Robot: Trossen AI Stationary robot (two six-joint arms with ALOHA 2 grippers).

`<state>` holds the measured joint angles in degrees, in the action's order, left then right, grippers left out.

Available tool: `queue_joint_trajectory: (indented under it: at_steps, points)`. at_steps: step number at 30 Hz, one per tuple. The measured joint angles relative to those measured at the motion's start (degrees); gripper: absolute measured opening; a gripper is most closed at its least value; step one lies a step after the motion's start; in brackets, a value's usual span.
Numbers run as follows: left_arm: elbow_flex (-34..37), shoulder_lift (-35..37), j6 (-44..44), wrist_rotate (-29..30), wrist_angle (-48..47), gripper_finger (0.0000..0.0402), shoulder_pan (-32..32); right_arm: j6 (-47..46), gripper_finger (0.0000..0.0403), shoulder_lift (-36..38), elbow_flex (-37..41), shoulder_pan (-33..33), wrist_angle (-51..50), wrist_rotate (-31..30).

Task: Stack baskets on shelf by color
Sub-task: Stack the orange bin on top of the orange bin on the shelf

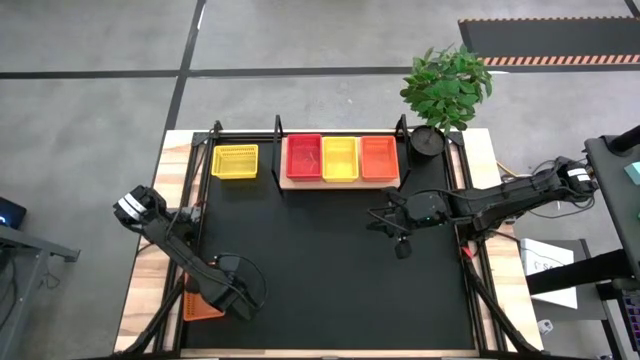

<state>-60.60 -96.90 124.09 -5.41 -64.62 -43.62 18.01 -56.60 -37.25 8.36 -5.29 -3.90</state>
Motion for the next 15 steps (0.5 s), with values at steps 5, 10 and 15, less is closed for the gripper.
queue_joint_trajectory:
  at_steps: [5, 10, 15]
  points:
    - [0.1, 0.0, 0.0, 0.0, 0.2, 0.006, 0.0, -0.4, 0.0009, 0.0, 0.0, 0.0, 0.0, 0.0]
    - [0.0, 0.0, -0.3, 0.1, 1.3, 0.0006, 0.0, -0.4, 0.0009, 0.0, 0.1, 0.0, -0.2, 0.0]
    - [-2.0, 0.1, -4.3, 2.7, 1.2, 0.0001, 0.0, -0.5, 0.0009, 0.0, 0.1, 0.0, -0.2, 0.0]
